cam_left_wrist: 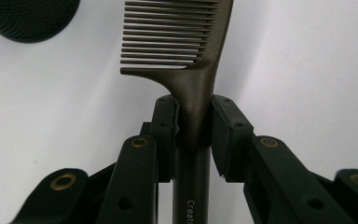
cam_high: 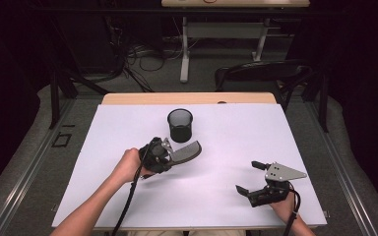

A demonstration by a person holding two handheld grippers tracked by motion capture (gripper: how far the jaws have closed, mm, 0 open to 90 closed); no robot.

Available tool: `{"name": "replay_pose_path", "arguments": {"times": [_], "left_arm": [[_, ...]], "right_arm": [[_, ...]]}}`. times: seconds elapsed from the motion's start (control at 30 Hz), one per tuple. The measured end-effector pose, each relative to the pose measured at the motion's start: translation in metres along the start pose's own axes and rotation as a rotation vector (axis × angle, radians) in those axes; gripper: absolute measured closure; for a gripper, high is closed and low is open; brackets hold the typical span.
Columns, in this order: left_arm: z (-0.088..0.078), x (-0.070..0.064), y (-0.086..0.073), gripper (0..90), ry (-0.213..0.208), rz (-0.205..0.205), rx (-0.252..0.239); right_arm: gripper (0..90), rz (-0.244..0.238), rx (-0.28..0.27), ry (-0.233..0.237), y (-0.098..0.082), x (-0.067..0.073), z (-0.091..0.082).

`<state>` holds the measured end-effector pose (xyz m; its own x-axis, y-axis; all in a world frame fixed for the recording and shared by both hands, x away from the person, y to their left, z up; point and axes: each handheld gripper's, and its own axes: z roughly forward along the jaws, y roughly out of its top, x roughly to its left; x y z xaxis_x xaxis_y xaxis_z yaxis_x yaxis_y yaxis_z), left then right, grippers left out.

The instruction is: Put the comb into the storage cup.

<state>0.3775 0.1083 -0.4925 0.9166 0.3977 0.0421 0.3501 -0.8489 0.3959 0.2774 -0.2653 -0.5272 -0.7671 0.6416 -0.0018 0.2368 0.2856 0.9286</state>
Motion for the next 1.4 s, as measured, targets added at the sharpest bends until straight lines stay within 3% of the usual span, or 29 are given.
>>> {"name": "replay_pose_path", "arguments": {"times": [0.33, 1.4], "left_arm": [[-0.010, 0.000, -0.011, 72.4, 0.018, -0.047, -0.092], [-0.021, -0.002, -0.039, 72.5, 0.074, -0.138, -0.305]], "right_arm": [[0.0, 0.003, 0.008, -0.005, 0.000, 0.000, 0.001], [0.0, 0.002, 0.013, -0.012, 0.000, -0.001, 0.001]]}}
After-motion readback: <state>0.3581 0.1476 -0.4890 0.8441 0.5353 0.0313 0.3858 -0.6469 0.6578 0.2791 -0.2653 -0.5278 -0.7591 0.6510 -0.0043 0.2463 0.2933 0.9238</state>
